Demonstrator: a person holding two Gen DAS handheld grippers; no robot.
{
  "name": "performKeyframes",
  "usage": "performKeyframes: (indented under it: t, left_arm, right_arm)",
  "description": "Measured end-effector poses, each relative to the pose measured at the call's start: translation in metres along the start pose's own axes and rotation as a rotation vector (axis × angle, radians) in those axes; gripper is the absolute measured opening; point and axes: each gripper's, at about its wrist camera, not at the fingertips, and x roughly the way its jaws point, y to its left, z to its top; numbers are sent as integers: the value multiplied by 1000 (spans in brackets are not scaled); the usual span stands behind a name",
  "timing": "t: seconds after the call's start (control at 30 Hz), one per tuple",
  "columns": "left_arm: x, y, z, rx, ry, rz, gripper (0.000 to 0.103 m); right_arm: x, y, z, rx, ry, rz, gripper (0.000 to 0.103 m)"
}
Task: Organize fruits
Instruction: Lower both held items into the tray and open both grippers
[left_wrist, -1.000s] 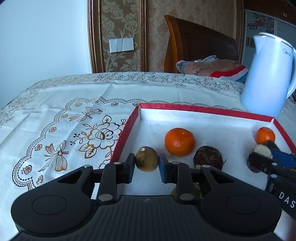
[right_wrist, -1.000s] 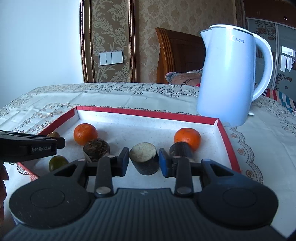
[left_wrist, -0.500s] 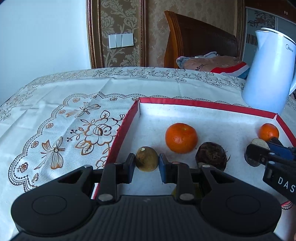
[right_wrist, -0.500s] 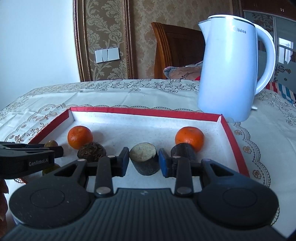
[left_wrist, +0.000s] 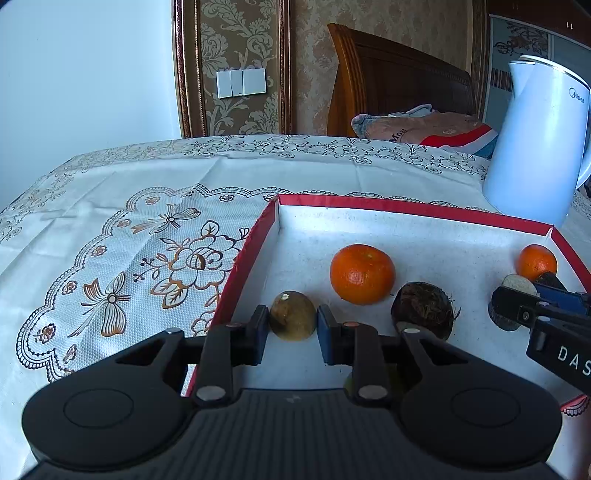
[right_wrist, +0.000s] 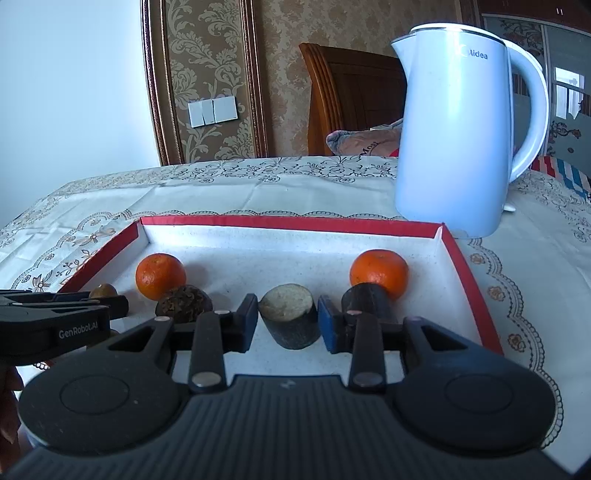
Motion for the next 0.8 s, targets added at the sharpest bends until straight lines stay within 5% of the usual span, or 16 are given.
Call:
performKeyframes:
  t: [0.13,0.2,0.4,0.8]
  left_arm:
    - [0,1,-1,-2,-1,-14,40]
    - [-1,3,0,-11,1,-59,58]
    - [-4,-1,-1,0,-9,-53,59]
    - [-24,-2,-10,35,-79,-3,62]
  right_arm:
    - [-1,-1,0,11,0,3,38]
    - [-2,-1,0,13,-9,3,52]
    - [-7,-1,0,18,-33,-2,71]
    - [-23,-4,-4,48,-73,13,77]
